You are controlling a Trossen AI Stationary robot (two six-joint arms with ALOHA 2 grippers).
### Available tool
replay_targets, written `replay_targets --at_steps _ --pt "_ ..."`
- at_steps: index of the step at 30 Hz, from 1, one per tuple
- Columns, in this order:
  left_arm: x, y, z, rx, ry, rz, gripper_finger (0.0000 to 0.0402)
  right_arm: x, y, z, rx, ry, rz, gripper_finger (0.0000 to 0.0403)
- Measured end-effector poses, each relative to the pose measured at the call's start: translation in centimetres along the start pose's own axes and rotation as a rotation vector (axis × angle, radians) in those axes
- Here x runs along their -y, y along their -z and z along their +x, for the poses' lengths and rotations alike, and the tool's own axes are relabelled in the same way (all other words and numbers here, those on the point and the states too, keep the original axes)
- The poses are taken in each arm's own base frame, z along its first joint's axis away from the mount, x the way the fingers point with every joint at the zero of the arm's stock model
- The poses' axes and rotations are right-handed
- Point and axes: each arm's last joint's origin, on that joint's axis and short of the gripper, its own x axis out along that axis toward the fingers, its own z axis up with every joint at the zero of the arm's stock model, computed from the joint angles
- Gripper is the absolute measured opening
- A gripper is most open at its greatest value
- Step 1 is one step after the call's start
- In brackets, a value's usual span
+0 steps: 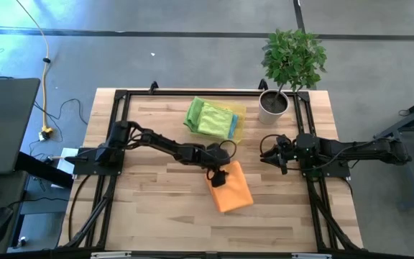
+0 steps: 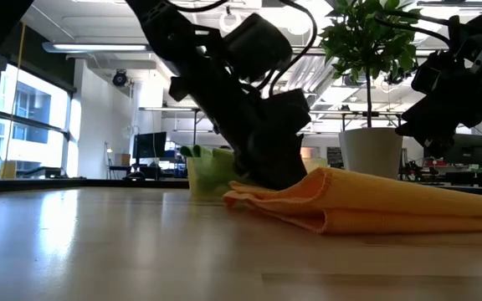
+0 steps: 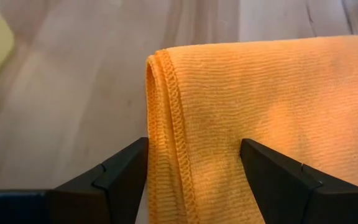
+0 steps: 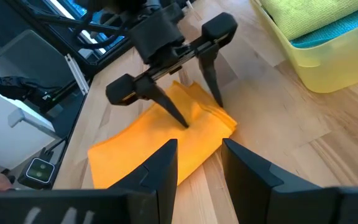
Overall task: Fold microfiber towels
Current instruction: Put the folded orange microfiber towel into the yellow bin
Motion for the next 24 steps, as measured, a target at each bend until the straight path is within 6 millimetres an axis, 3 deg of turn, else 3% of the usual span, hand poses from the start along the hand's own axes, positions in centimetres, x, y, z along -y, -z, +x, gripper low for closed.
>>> replay_targets --at_steps 6,10,24 --pt "1.1 0.6 -0.1 -0.036 -0.019 0.024 0.0244 0.0 0.0 0.0 0.0 0.0 0.0 0.0116" --pt "1.3 0.8 -0.1 -0.043 -0.019 0.028 0.022 0.0 0.0 0.0 0.0 0.0 0.0 0.0116" --pt "1.9 0.2 -0.3 -0.034 0.022 0.024 0.0018 0.0 0.0 0.0 0.001 0.0 0.0 0.0116"
